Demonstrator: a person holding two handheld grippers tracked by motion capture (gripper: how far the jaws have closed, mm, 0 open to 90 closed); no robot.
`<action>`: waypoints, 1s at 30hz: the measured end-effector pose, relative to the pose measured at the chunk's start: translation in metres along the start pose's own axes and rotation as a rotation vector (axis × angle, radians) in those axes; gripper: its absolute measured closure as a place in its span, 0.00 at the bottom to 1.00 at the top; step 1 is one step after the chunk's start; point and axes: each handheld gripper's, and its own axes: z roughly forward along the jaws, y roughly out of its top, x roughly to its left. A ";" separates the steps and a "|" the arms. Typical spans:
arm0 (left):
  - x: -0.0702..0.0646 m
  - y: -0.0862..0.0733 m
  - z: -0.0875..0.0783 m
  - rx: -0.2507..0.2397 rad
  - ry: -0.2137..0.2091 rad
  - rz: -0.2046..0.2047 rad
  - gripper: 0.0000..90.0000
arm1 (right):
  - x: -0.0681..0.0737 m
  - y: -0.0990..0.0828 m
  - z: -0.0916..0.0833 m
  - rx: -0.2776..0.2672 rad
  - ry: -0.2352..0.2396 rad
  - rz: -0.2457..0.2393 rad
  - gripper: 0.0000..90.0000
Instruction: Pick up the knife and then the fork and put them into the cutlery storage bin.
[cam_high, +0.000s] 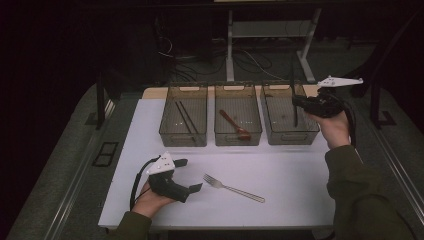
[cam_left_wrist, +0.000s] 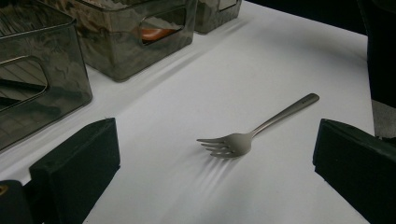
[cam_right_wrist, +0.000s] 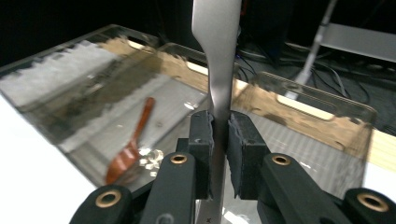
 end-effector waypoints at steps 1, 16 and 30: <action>0.000 0.000 0.000 0.001 0.000 0.001 0.00 | -0.002 0.000 0.002 0.007 -0.009 -0.002 0.88; -0.001 0.000 0.000 0.000 0.000 -0.001 0.00 | -0.030 -0.022 0.038 0.281 -0.091 -0.005 0.88; -0.001 0.000 -0.001 0.001 -0.003 0.002 0.00 | -0.034 -0.038 0.065 0.490 -0.141 -0.029 0.88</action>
